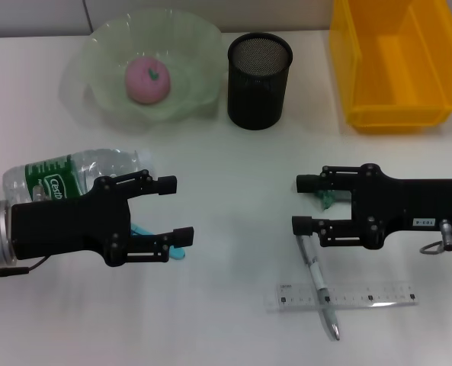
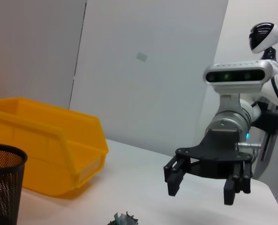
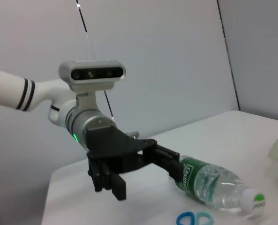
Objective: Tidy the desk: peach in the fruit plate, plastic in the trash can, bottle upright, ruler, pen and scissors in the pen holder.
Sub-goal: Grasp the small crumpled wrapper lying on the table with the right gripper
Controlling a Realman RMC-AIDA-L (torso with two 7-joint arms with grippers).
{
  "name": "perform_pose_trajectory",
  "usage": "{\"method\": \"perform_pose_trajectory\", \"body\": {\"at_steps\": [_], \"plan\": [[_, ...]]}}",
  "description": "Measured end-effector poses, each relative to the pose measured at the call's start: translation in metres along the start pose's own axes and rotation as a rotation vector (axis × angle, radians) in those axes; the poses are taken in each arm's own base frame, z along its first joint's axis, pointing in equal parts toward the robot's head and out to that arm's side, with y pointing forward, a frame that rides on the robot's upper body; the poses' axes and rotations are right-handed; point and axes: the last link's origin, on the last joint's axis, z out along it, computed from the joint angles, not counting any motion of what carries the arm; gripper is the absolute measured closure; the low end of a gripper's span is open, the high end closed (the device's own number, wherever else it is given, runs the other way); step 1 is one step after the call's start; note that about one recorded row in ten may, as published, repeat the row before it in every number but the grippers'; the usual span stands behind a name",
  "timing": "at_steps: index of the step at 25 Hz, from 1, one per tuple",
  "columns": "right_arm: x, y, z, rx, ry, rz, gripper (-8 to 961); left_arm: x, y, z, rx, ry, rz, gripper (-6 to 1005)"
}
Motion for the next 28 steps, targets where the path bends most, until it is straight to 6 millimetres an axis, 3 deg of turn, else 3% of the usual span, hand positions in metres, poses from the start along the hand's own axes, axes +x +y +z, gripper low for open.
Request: {"method": "perform_pose_trajectory", "body": {"at_steps": [6, 13, 14, 15, 19, 28], "plan": [[-0.020, -0.008, -0.005, -0.009, 0.022, 0.062, 253, 0.000, 0.000, 0.002, -0.003, 0.000, 0.020, 144], [-0.061, -0.021, -0.014, -0.035, 0.143, 0.128, 253, -0.002, 0.001, 0.001, -0.002, -0.001, 0.029, 145], [-0.075, -0.024, -0.014, -0.046, 0.193, 0.128, 253, -0.002, 0.001, 0.001, -0.001, -0.001, 0.032, 146], [-0.075, -0.024, -0.014, -0.046, 0.193, 0.128, 254, -0.003, 0.001, 0.001, -0.001, -0.001, 0.035, 146], [-0.101, -0.034, -0.009, -0.044, 0.334, 0.100, 254, -0.003, 0.001, 0.002, 0.001, -0.003, 0.036, 147], [-0.128, -0.049, 0.007, 0.011, 0.560, 0.066, 254, -0.003, 0.001, 0.003, -0.001, -0.002, 0.037, 148]]}}
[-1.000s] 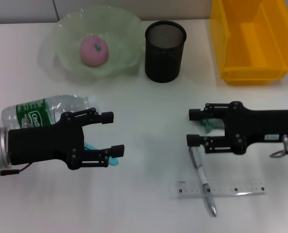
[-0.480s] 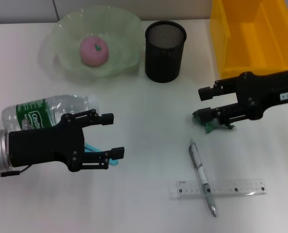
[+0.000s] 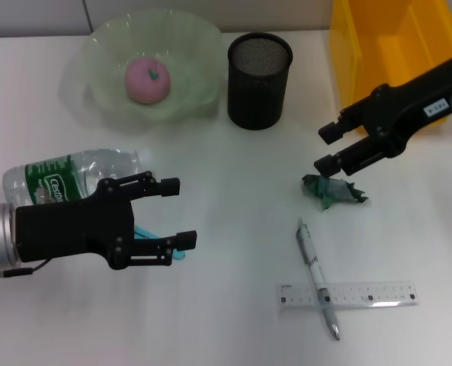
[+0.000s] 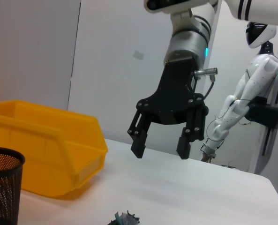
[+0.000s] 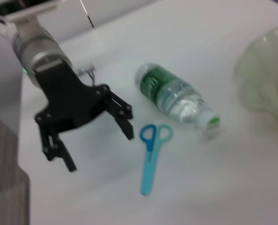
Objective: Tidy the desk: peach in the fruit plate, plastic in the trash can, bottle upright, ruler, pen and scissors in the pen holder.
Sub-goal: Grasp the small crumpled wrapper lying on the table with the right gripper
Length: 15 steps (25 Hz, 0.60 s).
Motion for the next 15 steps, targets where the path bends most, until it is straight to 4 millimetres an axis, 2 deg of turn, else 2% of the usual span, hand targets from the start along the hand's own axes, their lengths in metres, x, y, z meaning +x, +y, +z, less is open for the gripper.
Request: {"method": "perform_pose_trajectory", "body": {"at_steps": [6, 15], "plan": [[-0.019, -0.005, 0.004, 0.055, 0.173, -0.030, 254, -0.002, -0.002, 0.003, 0.021, -0.007, -0.001, 149], [-0.023, -0.010, 0.030, 0.146, 0.388, -0.064, 253, -0.003, -0.006, 0.006, 0.042, -0.015, 0.004, 151]]}}
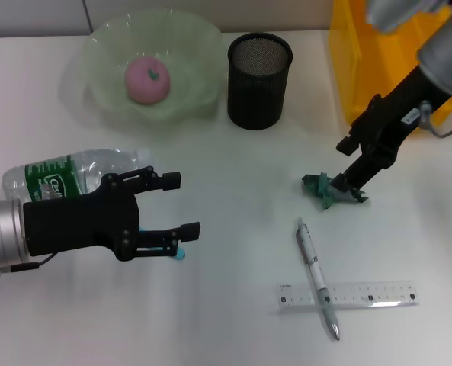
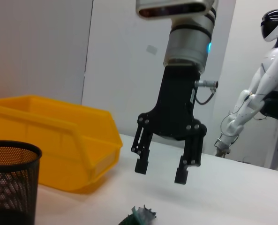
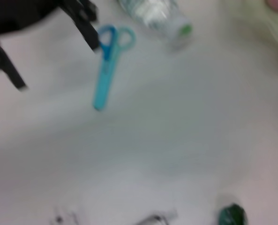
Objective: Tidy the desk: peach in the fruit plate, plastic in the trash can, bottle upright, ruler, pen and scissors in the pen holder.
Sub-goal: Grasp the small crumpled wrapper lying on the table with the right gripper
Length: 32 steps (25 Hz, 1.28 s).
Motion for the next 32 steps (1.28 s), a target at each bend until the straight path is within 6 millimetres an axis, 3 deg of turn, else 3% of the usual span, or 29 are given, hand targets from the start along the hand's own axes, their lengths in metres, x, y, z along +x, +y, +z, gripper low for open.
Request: {"method": "perform_pose_trajectory", "body": {"at_steps": [11, 21, 32], "plan": [[-0.003, -0.002, 0.033, 0.099, 0.110, -0.035, 272, -0.003, -0.004, 0.000, 0.032, -0.016, 0.005, 153], [0.000, -0.006, 0.055, 0.122, 0.109, -0.032, 300, -0.005, -0.003, 0.000, 0.039, -0.017, 0.000, 154], [-0.001, -0.004, 0.063, 0.122, 0.110, -0.053, 331, -0.004, -0.004, 0.001, 0.038, -0.017, -0.001, 156]]}}
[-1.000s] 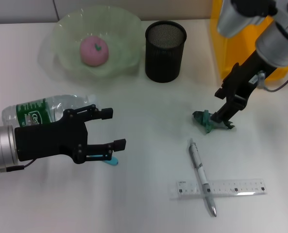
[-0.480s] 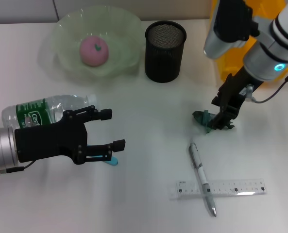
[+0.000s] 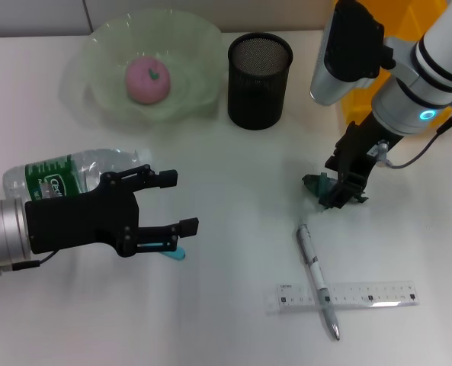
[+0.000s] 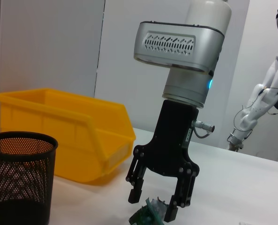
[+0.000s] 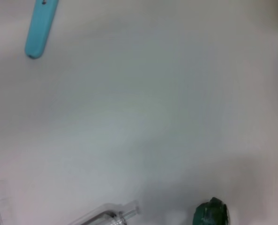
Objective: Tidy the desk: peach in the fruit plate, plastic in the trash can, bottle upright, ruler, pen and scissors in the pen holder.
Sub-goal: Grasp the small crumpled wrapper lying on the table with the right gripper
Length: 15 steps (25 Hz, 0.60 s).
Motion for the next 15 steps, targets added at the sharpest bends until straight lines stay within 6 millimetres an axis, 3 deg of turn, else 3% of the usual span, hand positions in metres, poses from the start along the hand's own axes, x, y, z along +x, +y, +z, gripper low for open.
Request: {"method": "perform_pose_trajectory", "body": {"at_steps": [15], "plan": [[0.0012, -0.0001, 0.0019, 0.003, 0.001, -0.008, 372, -0.0007, 0.0003, 0.0002, 0.002, 0.000, -0.004, 159]]}}
